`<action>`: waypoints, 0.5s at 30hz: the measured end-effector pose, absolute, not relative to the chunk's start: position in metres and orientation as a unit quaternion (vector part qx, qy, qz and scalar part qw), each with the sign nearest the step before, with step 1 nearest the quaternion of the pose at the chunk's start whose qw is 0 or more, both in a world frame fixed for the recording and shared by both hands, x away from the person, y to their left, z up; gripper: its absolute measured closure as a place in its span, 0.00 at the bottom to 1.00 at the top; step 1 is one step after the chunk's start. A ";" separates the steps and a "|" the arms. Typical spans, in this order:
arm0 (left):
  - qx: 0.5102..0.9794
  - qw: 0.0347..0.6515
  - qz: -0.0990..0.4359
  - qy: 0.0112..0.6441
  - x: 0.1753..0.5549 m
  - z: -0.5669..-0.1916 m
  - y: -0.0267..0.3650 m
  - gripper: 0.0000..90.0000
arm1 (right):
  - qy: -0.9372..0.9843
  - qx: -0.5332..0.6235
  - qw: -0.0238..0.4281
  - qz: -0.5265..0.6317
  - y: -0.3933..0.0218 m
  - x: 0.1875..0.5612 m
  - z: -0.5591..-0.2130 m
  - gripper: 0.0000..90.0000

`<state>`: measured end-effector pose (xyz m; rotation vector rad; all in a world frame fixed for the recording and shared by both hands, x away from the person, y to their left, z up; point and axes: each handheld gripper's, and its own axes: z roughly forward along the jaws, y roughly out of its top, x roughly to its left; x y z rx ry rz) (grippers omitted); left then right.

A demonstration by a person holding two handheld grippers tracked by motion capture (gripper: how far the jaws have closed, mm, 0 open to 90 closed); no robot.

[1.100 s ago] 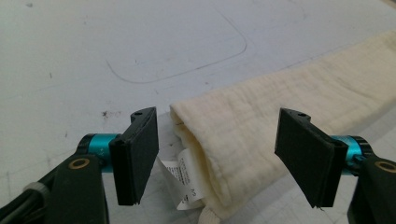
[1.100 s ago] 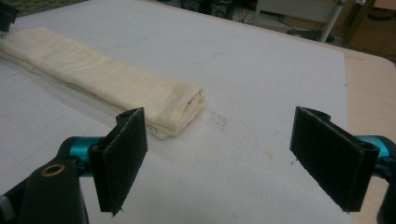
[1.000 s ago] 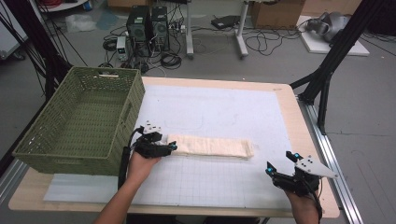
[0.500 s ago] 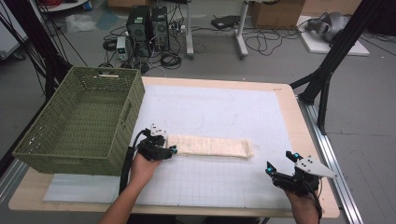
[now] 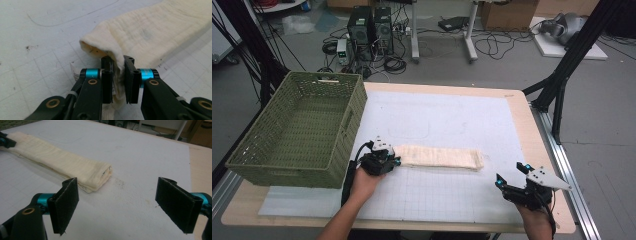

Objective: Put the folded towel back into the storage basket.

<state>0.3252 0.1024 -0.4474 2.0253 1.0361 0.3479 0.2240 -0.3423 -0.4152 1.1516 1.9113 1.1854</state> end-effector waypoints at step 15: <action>0.782 0.454 0.167 0.392 0.311 -0.446 0.109 0.90 | 0.720 0.442 0.295 0.446 -0.343 0.227 -0.419 0.19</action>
